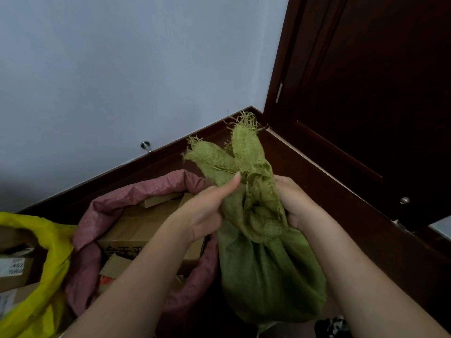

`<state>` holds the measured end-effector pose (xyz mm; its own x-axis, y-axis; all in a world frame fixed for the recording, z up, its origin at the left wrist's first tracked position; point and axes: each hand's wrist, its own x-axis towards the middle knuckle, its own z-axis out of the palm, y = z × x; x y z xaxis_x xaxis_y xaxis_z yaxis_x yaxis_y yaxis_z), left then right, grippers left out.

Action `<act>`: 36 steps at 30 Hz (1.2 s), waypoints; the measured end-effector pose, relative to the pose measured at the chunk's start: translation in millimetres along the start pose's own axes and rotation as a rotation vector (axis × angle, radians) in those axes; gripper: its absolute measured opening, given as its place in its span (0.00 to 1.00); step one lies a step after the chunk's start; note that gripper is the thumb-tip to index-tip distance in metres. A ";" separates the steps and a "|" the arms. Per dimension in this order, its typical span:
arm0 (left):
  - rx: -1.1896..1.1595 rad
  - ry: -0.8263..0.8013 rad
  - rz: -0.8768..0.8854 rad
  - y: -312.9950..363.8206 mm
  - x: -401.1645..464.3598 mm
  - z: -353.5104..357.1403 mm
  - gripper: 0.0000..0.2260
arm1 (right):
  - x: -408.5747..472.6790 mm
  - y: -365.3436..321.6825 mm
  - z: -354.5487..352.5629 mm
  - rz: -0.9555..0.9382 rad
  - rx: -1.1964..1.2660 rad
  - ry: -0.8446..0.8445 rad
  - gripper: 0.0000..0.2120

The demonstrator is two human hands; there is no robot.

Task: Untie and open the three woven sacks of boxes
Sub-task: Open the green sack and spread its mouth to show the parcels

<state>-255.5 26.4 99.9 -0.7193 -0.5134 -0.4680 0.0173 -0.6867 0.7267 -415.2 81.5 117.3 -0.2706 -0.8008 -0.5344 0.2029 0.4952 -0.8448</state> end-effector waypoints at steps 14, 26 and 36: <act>-0.406 0.421 -0.026 -3.7 -30.0 -17.1 0.21 | -19.0 0.4 -52.5 0.113 0.741 0.209 0.18; -0.165 0.292 -0.011 9.6 -96.6 41.6 0.12 | -115.4 -49.7 -55.1 -0.112 0.690 0.059 0.22; -0.016 0.190 0.023 -19.5 -101.5 99.8 0.16 | -140.5 -19.3 -29.4 0.109 0.291 0.082 0.21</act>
<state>-252.2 143.2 183.4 -0.5748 -0.6160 -0.5386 0.0446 -0.6808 0.7311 -408.8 194.4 207.8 -0.3050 -0.7123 -0.6321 0.4926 0.4500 -0.7449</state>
